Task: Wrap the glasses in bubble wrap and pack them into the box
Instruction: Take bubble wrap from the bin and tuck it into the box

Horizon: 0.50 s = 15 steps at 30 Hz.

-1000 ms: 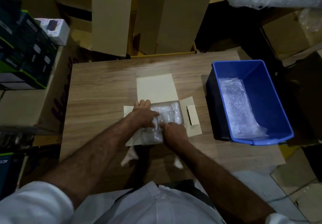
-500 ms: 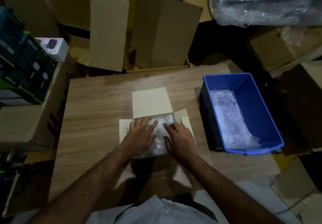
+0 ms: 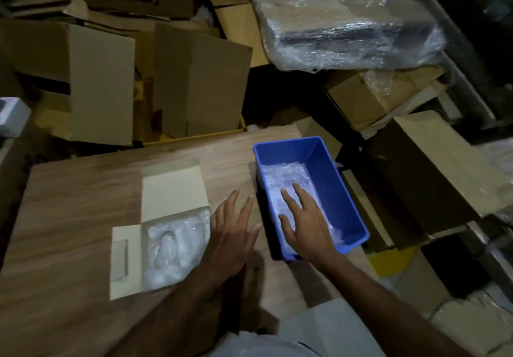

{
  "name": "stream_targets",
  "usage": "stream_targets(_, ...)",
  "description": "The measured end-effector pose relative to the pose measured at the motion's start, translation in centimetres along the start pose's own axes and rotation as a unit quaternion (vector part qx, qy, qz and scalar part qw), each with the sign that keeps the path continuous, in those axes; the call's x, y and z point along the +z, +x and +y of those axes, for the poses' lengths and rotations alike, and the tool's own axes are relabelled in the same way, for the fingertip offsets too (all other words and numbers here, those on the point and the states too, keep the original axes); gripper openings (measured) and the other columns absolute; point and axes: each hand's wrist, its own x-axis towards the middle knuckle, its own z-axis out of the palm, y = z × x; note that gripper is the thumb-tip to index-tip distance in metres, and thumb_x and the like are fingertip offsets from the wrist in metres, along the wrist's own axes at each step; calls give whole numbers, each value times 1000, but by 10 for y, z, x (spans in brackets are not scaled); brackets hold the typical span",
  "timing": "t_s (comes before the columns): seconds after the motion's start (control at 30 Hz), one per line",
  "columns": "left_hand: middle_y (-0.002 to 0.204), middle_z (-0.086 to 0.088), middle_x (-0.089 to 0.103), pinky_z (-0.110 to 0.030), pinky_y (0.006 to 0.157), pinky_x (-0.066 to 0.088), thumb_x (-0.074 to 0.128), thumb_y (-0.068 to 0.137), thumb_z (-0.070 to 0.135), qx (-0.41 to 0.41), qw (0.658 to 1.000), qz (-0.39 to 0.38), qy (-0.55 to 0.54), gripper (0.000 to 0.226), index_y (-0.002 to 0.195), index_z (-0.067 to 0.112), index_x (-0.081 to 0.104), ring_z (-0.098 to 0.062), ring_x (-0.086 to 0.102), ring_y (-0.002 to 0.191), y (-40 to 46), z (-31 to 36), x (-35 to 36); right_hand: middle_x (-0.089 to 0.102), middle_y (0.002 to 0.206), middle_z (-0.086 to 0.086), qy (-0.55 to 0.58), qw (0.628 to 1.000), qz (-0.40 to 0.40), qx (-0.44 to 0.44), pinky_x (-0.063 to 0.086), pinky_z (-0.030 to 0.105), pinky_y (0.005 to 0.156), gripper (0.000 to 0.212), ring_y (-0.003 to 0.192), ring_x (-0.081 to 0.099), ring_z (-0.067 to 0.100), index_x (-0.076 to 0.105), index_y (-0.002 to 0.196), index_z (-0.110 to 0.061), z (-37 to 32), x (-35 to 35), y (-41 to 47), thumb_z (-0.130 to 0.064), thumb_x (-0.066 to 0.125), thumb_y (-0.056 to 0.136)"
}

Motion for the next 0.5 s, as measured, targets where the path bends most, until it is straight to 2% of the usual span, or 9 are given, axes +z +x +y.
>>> stream_targets(0.07, 157, -22, 35, -47, 106, 37, 47, 98, 45, 8, 1000, -5, -3, 60, 149, 15, 47, -36, 43, 133, 15, 24, 11, 37, 159, 20, -13, 1000, -27, 6, 42, 45, 110, 59, 142, 42, 37, 49, 149, -14, 31, -8, 0, -35, 57, 95)
stream_targets(0.13, 156, -24, 37, -45, 107, 32, 49, 94, 44, 10, 1000, -9, -7, 62, 148, 12, 50, -38, 41, 133, 31, 41, 24, 26, 164, 20, -22, 991, -128, 31, 41, 45, 112, 71, 148, 33, 36, 41, 154, -17, 60, -17, 3, -39, 64, 91)
stream_targets(0.23, 155, -27, 38, -48, 104, 40, 51, 92, 43, 10, 999, -34, 4, 64, 145, 8, 53, -43, 47, 132, 50, 53, 46, 6, 167, 23, -82, 942, -323, 29, 25, 38, 122, 95, 155, 13, 35, 24, 161, -20, 93, -17, 11, -43, 74, 84)
stream_targets(0.3, 158, -28, 33, -52, 104, 46, 48, 91, 43, 2, 998, -59, 12, 66, 145, 6, 52, -47, 48, 133, 59, 57, 58, 1, 166, 25, -118, 917, -381, 5, 20, 37, 124, 99, 155, 9, 36, 20, 161, -20, 104, -11, 17, -41, 76, 82)
stream_targets(0.33, 161, -26, 26, -54, 107, 44, 46, 90, 42, -8, 997, -70, 14, 67, 147, 7, 50, -48, 44, 137, 61, 59, 62, 0, 166, 25, -132, 908, -397, -10, 19, 37, 124, 98, 155, 8, 36, 20, 161, -20, 107, -6, 20, -39, 75, 83)
stream_targets(0.4, 167, -20, 6, -53, 117, 29, 42, 91, 39, -29, 996, -84, 20, 68, 154, 12, 39, -44, 26, 149, 64, 62, 67, -1, 167, 24, -156, 892, -422, -43, 22, 38, 122, 88, 155, 9, 36, 23, 160, -22, 112, 3, 27, -32, 72, 87)
stream_targets(0.5, 168, -17, -7, -46, 123, 10, 42, 93, 32, -30, 996, -76, 30, 68, 158, 15, 30, -36, 6, 155, 64, 62, 69, 7, 167, 20, -140, 888, -433, -68, 32, 40, 116, 59, 154, 17, 31, 38, 155, -24, 114, 13, 35, -20, 56, 99)
